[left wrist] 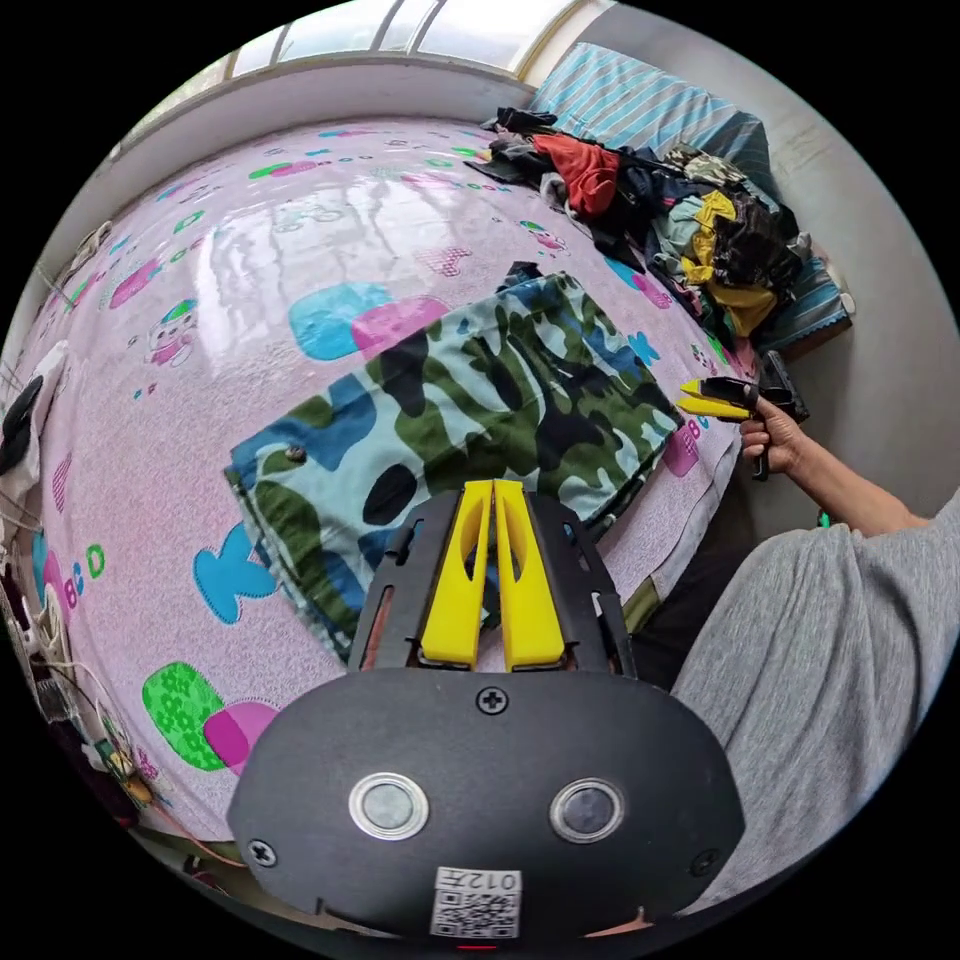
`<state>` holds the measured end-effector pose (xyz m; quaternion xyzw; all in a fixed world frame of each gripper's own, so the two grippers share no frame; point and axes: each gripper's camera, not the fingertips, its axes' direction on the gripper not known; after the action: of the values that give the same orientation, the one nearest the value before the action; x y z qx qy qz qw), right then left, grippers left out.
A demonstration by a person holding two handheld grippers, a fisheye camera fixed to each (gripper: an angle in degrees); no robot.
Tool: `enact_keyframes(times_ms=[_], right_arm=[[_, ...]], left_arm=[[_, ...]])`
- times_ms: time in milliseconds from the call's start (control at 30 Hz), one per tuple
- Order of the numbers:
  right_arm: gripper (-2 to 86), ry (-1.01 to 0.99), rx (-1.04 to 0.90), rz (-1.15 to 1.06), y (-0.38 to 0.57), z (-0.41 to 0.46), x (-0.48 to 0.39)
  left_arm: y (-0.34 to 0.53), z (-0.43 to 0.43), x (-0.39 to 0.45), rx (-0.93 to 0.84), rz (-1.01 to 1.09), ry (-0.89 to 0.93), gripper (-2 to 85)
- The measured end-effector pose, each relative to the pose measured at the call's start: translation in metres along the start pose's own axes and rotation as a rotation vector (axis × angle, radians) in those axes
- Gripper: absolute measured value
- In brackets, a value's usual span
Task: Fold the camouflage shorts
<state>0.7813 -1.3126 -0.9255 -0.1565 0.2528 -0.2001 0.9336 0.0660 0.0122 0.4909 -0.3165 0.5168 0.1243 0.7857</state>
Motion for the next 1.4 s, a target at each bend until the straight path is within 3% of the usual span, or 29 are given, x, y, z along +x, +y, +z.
enact_keyframes(times_ms=[133, 267, 433, 500, 633, 800, 1000, 1133, 1267, 1400], right_arm=[[8.9, 0.038, -0.097, -0.065, -0.01, 0.037, -0.006], [1.4, 0.177, -0.09, -0.201, 0.001, 0.05, -0.017], [0.1, 0.357, -0.121, -0.365, 0.027, 0.082, -0.045], [0.6, 0.326, -0.132, -0.345, 0.03, 0.078, -0.042], [5.6, 0.221, -0.036, -0.336, 0.013, 0.057, -0.047], [11.2, 0.098, -0.101, -0.325, -0.046, 0.105, -0.063], [9.8, 0.121, -0.113, -0.305, -0.089, 0.168, -0.063], [4.7, 0.301, -0.107, -0.349, -0.085, 0.2, -0.058], [4.5, 0.318, -0.106, -0.364, -0.075, 0.213, -0.051], [5.8, 0.227, -0.036, -0.338, -0.079, 0.193, -0.048]], left_arm=[[-0.03, 0.046, 0.036, -0.075, 0.148, 0.008, 0.5], [-0.026, 0.094, 0.052, -0.225, 0.234, -0.076, 0.2], [-0.006, 0.1, 0.026, -0.159, 0.12, 0.004, -0.1], [-0.008, 0.093, 0.016, -0.19, 0.066, 0.033, -0.1], [-0.011, 0.054, 0.003, -0.024, 0.032, -0.004, 0.1], [-0.047, 0.048, -0.03, 0.037, -0.036, -0.016, 0.3], [-0.062, 0.083, -0.044, -0.068, -0.01, -0.087, 0.3], [-0.052, 0.103, -0.056, -0.126, -0.02, -0.085, 0.0], [-0.051, 0.099, -0.072, -0.115, -0.098, -0.026, 0.0], [-0.074, 0.062, -0.06, 0.037, -0.021, -0.024, 0.3]])
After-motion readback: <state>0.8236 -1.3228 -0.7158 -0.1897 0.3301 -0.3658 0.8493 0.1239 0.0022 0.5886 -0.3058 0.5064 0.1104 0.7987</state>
